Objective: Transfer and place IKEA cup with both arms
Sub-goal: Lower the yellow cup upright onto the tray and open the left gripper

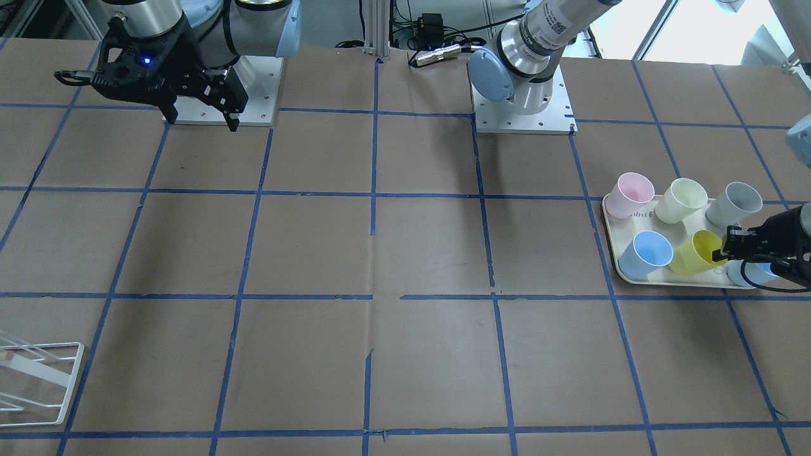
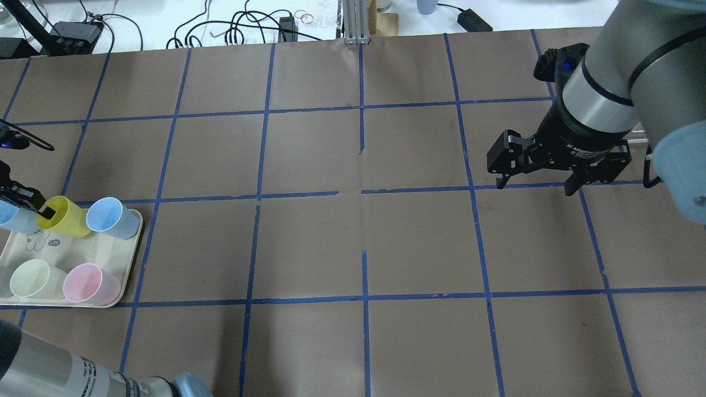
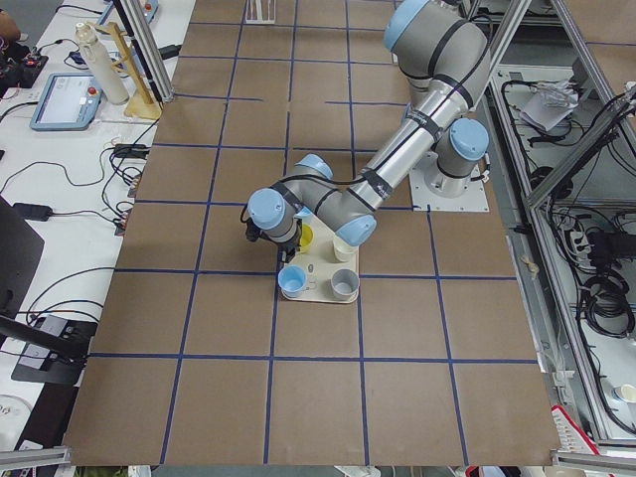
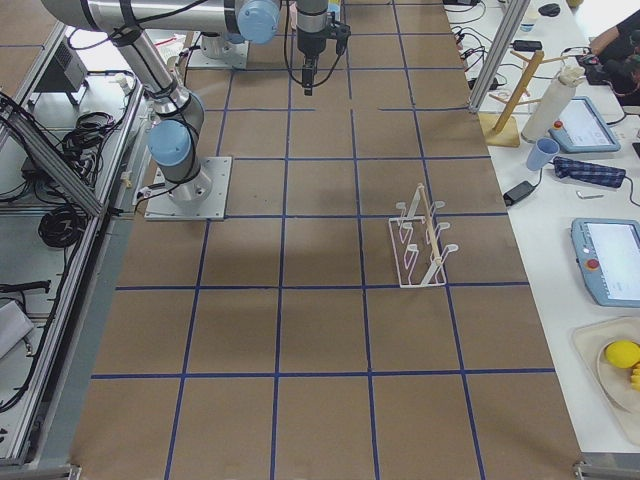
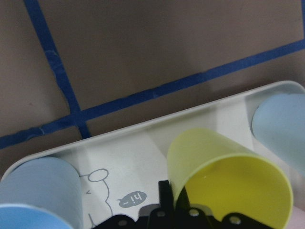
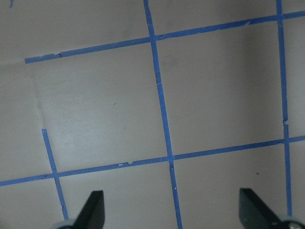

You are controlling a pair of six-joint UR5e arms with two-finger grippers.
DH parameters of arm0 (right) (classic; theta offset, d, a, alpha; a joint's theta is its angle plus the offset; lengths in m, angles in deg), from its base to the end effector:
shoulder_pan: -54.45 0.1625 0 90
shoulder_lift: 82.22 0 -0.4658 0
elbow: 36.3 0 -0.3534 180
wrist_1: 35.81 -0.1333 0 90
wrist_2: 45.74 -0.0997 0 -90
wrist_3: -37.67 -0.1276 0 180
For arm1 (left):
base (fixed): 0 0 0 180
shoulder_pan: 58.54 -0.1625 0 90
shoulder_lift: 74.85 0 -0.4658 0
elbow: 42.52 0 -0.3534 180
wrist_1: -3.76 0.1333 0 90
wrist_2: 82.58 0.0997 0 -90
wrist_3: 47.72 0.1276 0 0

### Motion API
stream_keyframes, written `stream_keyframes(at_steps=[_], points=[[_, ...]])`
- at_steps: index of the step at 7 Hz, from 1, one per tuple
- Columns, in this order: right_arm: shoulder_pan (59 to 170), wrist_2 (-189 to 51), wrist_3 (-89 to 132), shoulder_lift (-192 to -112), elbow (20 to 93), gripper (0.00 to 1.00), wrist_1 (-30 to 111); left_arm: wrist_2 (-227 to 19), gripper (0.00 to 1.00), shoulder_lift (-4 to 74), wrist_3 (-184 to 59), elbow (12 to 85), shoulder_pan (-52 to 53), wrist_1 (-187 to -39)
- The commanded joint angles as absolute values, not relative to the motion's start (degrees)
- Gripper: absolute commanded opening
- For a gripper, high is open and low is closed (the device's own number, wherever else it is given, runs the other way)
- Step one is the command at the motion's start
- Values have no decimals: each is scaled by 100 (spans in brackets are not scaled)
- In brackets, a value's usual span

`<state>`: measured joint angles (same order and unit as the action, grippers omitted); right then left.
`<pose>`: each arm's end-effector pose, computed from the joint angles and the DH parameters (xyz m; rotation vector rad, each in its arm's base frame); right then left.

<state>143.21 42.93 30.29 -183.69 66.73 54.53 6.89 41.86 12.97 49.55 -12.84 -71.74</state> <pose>0.1285 -0.3605 0.4797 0.2348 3.1105 0.0351 0.3118 -0.5121 0.2602 -0.4161 -2.9011 -0.2128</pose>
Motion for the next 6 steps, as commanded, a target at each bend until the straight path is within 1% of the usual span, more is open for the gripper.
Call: stream_keyframes(at_steps=[1, 2, 3, 4, 5, 6], points=[[14322, 4294, 3029, -18364, 6680, 100, 5446, 698, 33, 4187, 1310, 4959, -1275, -7174], [14322, 4294, 3029, -18382, 6680, 100, 5446, 698, 36, 4187, 1301, 4959, -1284, -7174], [14322, 4294, 3029, -18390, 6680, 100, 5402, 689, 45, 4187, 1301, 4950, -1284, -7165], [14322, 4285, 3020, -18382, 6671, 100, 5271, 698, 88, 4152, 1301, 4854, -1284, -7174], [14322, 4277, 3029, -18382, 6671, 100, 5270, 706, 100, 3943, 1249, 4792, -1223, -7313], [14322, 4268, 3029, -18382, 6663, 100, 5287, 672, 100, 3723, 1214, 4722, -1057, -7593]])
